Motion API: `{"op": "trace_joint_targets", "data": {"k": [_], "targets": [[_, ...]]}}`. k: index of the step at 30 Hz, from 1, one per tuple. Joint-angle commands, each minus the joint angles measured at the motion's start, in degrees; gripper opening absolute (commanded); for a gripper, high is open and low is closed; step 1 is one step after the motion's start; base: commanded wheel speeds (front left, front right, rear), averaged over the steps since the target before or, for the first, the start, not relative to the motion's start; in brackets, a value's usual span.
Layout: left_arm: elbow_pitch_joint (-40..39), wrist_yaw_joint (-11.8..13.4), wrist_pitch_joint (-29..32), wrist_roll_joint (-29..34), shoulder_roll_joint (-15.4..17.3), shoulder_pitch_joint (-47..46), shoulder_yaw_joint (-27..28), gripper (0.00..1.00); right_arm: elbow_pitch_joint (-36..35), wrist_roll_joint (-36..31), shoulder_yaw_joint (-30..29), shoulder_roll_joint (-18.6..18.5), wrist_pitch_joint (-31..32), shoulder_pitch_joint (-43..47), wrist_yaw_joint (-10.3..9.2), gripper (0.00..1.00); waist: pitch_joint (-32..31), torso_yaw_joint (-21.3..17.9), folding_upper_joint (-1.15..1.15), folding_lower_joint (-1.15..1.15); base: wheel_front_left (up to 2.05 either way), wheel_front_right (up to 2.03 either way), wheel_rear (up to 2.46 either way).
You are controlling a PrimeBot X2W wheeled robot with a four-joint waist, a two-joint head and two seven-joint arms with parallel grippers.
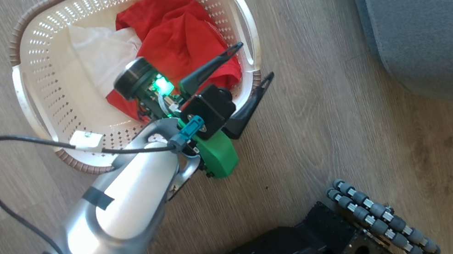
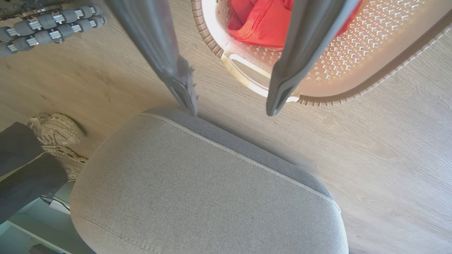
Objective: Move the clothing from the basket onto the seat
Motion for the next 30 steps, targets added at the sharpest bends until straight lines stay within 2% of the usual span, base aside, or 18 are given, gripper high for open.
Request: {"op": "trace_joint_targets", "data": {"k": [1, 6, 9, 11, 12, 13, 14, 15, 22, 30], "targets": [[-2.05, 0.39, -0.54, 0.21, 0.67, -0.39, 1.37, 1.00, -0.76, -0.33, -0.86, -1.07, 0.22, 2.16, -0.02, 0.00, 0.37, 0.01, 0.00, -0.01, 0.00, 0.00, 0.00], [-1.97, 0.51, -0.54, 0.12, 1.13, -0.47, 1.71, 1.00, 4.75, 1.00, -2.15, 2.14, -0.05, 7.59, -0.02, 0.00, 0.65, -0.22, 0.00, -0.01, 0.00, 0.00, 0.00], [-1.65, 0.59, -0.54, -0.09, 1.09, -0.85, 2.05, 1.00, 6.59, 3.82, 0.02, 3.41, -0.32, 11.19, -0.02, 0.00, 0.36, -0.43, 0.00, -0.01, 0.00, 0.00, 0.00], [-1.67, 0.68, -0.54, -0.17, 0.88, -1.04, 2.31, 1.00, 5.29, 5.84, 2.05, 3.70, -0.35, 12.89, -0.02, 0.00, 0.02, -0.41, 0.00, -0.01, 0.00, 0.00, 0.00], [-1.72, 0.74, -0.54, -0.25, 0.73, -1.10, 2.50, 1.00, 4.15, 7.01, 3.10, 3.71, -0.36, 13.89, -0.02, 0.09, -0.20, -0.34, 0.00, -0.01, 0.00, 0.00, 0.00], [-1.75, 0.82, -0.54, -0.35, 0.55, -1.11, 2.74, 1.00, 2.97, 8.25, 4.35, 3.70, -0.37, 15.05, -0.02, 0.40, -0.50, -0.24, 0.00, -0.01, 0.00, 0.00, 0.00], [-1.80, 0.88, -0.54, -0.41, 0.38, -1.10, 2.98, 1.00, 2.01, 9.73, 5.58, 3.65, -0.37, 16.20, -0.02, 0.79, -0.82, -0.13, 0.00, -0.01, 0.00, 0.00, 0.00], [-1.77, 0.91, -0.54, -0.49, 0.21, -1.07, 3.22, 1.00, 1.09, 11.31, 6.68, 3.48, -0.37, 17.33, -0.02, 1.00, -1.17, 0.03, 0.00, -0.01, 0.00, 0.00, 0.00], [-1.75, 0.94, -0.54, -0.63, -1.59, -0.35, 5.38, 1.00, -4.41, 20.80, 15.16, 1.11, -0.38, 25.30, -0.02, 1.00, -4.48, 2.06, 0.00, -0.01, 0.00, 0.00, 0.00], [-1.60, 0.86, -0.54, -0.56, -3.58, 2.83, 9.77, 1.00, -11.26, 24.52, 23.19, 1.29, -0.39, 30.81, -0.02, 1.00, -11.57, 5.34, 0.00, -0.01, 0.00, 0.00, 0.00]]}}
